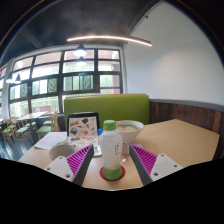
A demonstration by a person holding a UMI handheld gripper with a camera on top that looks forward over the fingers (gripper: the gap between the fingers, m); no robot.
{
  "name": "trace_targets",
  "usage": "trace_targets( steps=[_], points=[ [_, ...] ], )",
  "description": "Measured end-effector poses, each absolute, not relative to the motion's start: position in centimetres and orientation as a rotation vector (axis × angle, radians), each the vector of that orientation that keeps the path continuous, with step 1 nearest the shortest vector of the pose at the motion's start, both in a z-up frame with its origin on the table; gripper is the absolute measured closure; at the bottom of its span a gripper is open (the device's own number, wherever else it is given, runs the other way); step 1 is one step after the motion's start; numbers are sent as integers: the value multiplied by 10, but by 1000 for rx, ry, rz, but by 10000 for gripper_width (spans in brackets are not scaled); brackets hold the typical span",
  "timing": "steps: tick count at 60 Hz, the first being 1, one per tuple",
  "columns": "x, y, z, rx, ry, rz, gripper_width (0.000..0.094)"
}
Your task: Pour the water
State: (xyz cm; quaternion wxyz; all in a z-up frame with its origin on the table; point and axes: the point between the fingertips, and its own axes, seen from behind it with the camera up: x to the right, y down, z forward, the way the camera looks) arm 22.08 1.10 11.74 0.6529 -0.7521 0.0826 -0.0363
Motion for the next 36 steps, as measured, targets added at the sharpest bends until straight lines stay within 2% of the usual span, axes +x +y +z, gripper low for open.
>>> trace_targets(
  steps=[20, 36],
  points=[
    [165, -142, 132, -1734, 135, -55, 107],
    [152, -179, 111, -1767, 125, -41, 108]
  ],
)
